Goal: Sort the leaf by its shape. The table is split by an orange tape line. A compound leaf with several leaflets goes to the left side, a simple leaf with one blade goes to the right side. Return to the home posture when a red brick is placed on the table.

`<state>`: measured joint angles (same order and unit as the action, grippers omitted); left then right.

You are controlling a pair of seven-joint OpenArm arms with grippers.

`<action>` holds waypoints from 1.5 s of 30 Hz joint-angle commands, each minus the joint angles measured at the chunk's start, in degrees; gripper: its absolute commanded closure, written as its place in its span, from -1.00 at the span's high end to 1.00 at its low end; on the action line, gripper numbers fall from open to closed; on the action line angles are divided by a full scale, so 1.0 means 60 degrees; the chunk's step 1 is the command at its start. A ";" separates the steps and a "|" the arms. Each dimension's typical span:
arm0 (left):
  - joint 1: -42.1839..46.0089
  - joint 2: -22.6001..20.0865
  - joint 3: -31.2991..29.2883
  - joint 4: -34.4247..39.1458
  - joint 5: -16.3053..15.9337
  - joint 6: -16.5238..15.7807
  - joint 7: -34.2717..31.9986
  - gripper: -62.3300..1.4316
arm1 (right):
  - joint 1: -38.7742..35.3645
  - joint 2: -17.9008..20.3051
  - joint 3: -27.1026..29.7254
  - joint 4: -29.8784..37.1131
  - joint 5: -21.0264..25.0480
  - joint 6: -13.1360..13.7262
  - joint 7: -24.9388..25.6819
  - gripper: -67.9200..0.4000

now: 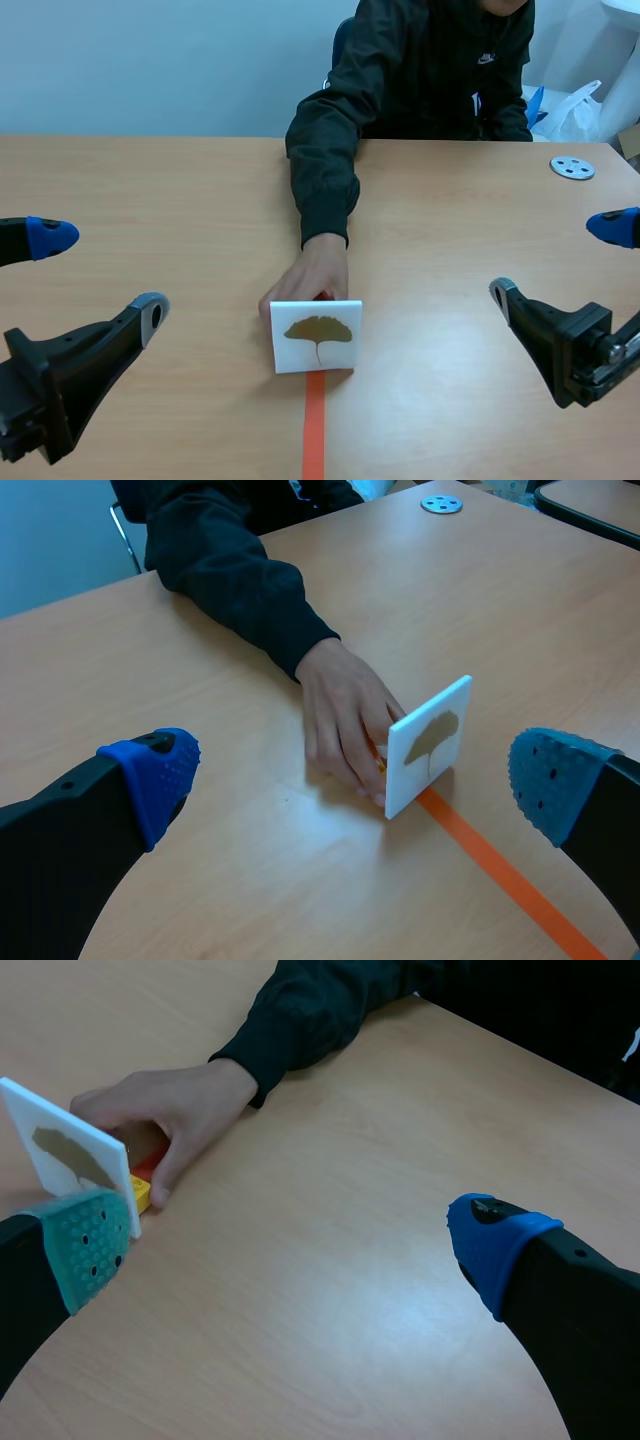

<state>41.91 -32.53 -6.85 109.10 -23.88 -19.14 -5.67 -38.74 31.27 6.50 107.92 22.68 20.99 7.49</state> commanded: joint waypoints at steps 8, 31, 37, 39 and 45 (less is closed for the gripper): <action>-0.0007 0.0018 -0.0058 0.0047 -0.0058 -0.0011 -0.0142 1.00 | 0.0109 0.0102 0.0091 0.0044 0.0069 0.0004 0.0135 1.00; -0.0033 0.0018 -0.0058 0.0047 -0.0055 -0.0011 0.0521 1.00 | 0.0109 0.0102 0.0091 0.0044 0.0069 0.0007 0.0131 1.00; -0.0033 0.0018 -0.0058 0.0047 -0.0055 -0.0015 0.1078 1.00 | 0.0109 0.0102 0.0091 0.0044 0.0069 0.0007 0.0095 1.00; -0.0069 0.0022 -0.0047 0.0047 0.0113 -0.0055 0.1231 1.00 | 0.0109 0.0102 0.0091 0.0044 0.0069 0.0007 0.0095 1.00; -0.0554 0.0022 -0.0022 -0.0062 0.0885 -0.0943 0.1566 1.00 | 0.0109 0.0102 0.0091 0.0044 0.0069 0.0007 0.0066 1.00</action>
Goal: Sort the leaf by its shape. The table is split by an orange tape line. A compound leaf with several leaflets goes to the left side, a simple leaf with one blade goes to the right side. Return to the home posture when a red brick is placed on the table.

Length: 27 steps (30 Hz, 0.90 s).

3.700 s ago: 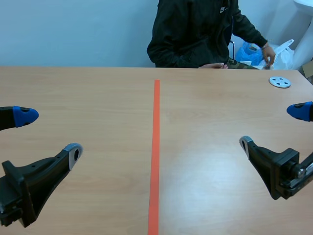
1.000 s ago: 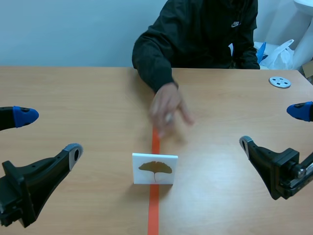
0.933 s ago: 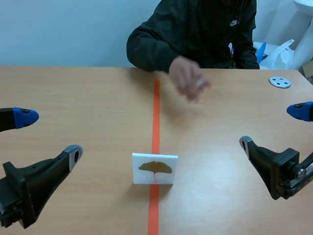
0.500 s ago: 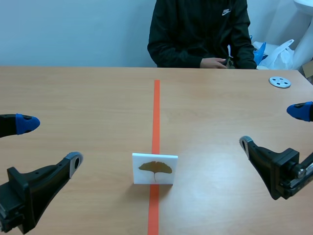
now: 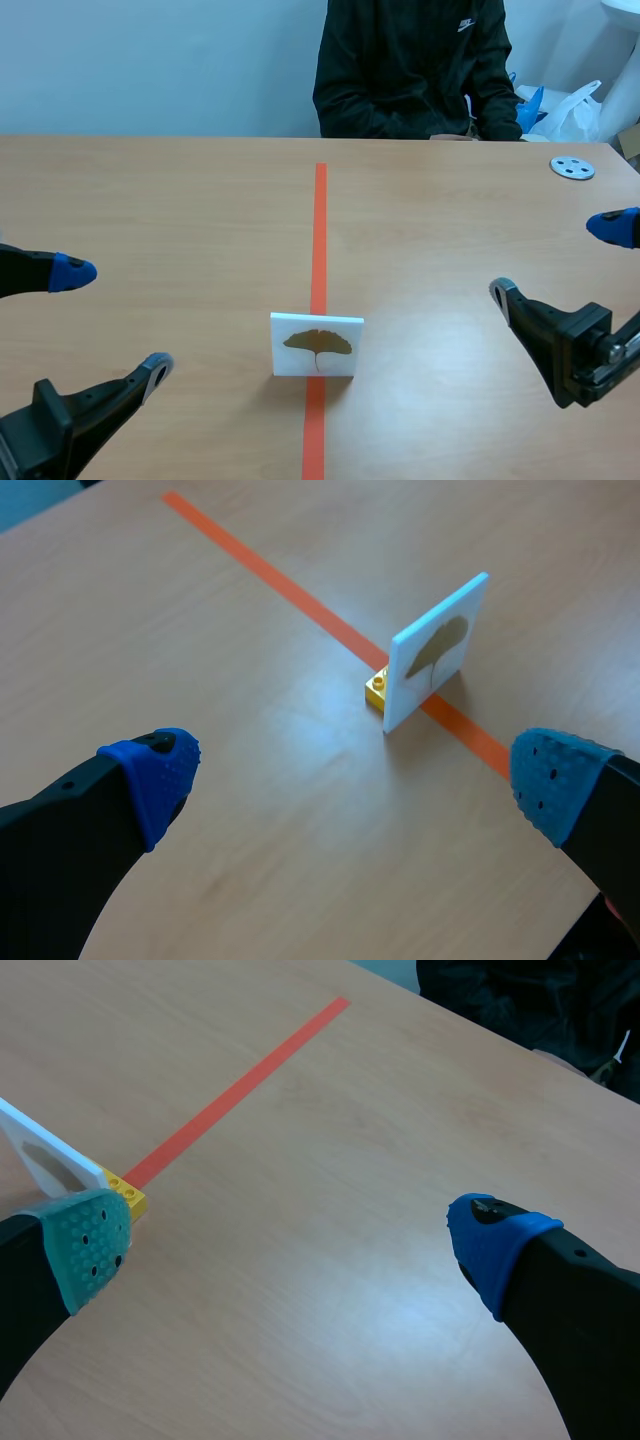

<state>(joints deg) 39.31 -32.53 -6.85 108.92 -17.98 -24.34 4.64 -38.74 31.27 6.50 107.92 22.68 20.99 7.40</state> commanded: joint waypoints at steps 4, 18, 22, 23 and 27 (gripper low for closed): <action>-0.0572 0.0018 0.0168 -0.0459 0.0117 -0.0339 -0.0153 1.00 | 0.0109 0.0102 0.0091 0.0044 0.0069 0.0007 0.0076 1.00; -0.3166 0.0076 0.2448 -0.3694 0.1209 -0.0586 -0.1239 1.00 | 0.0109 0.0098 0.0091 0.0044 0.0069 0.0007 0.0076 1.00; -0.3971 0.0244 0.3228 -0.4546 0.1639 -0.0586 -0.1796 1.00 | 0.0109 0.0098 0.0091 0.0044 0.0069 0.0004 0.0080 1.00; -0.4175 0.0299 0.3442 -0.4768 0.1712 -0.0586 -0.1905 1.00 | 0.0109 0.0098 0.0091 0.0044 0.0069 0.0004 0.0076 1.00; -0.4940 0.0543 0.4240 -0.5683 0.2044 -0.0583 -0.2240 1.00 | 0.0109 0.0098 0.0091 0.0044 0.0069 0.0004 0.0073 1.00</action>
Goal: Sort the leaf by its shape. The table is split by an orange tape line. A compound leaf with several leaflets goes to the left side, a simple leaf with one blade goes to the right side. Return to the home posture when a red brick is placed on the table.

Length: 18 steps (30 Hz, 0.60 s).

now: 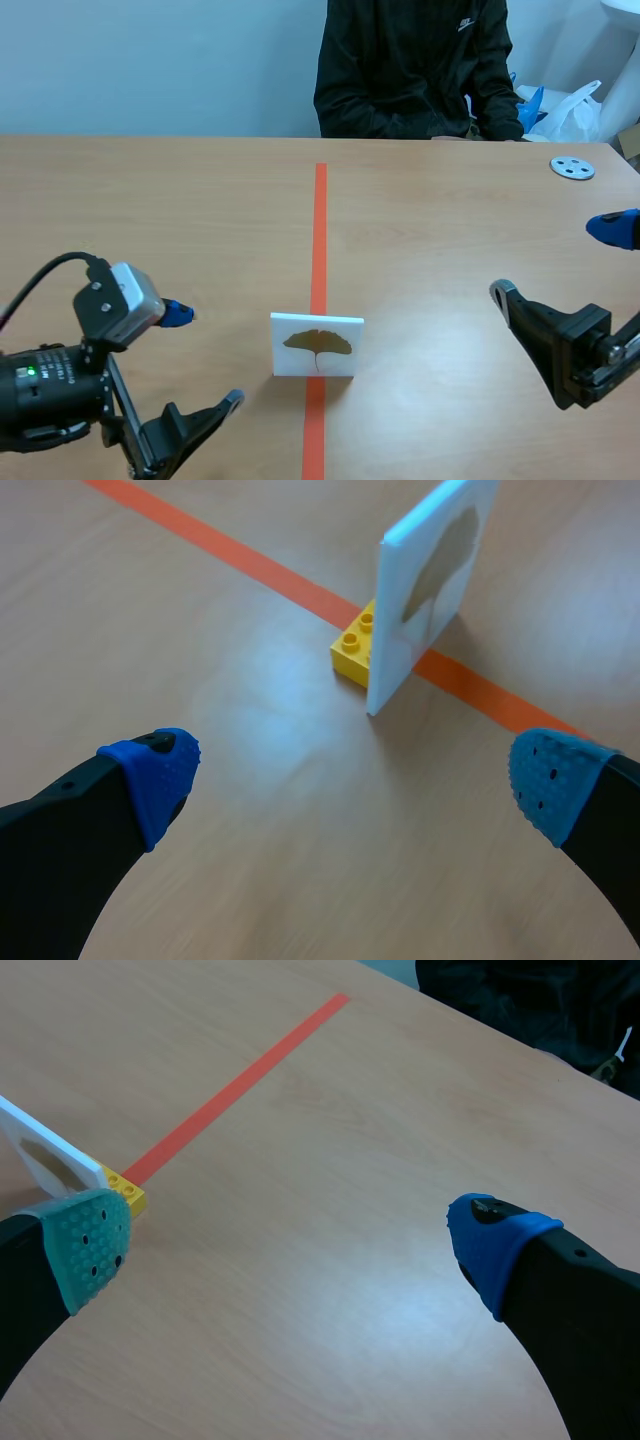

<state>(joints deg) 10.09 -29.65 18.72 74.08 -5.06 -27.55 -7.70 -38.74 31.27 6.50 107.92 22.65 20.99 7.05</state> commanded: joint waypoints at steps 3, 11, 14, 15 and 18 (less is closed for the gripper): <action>-0.0568 0.0204 0.0488 -0.0514 -0.0102 -0.0044 -0.0605 1.00 | 0.0109 0.0098 0.0091 0.0044 0.0073 0.0004 0.0127 1.00; -0.1756 0.0849 0.1483 -0.2044 0.0044 -0.0004 -0.1472 1.00 | 0.0109 0.0095 0.0091 0.0044 0.0073 0.0004 0.0127 1.00; -0.2120 0.1100 0.1883 -0.2514 0.0076 0.0066 -0.1829 1.00 | 0.0109 0.0069 0.0091 0.0044 0.0073 0.0004 0.0131 1.00; -0.2233 0.1184 0.2022 -0.2648 0.0091 0.0135 -0.1872 1.00 | 0.0109 0.0073 0.0091 0.0044 0.0073 0.0004 0.0131 1.00; -0.2535 0.1395 0.2441 -0.2947 0.0251 0.0328 -0.2084 1.00 | 0.0109 0.0073 0.0091 0.0044 0.0073 0.0004 0.0131 1.00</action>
<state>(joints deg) -4.62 -21.67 33.32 55.13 -3.05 -25.69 -18.96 -38.74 31.24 6.50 107.92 22.68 20.99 7.05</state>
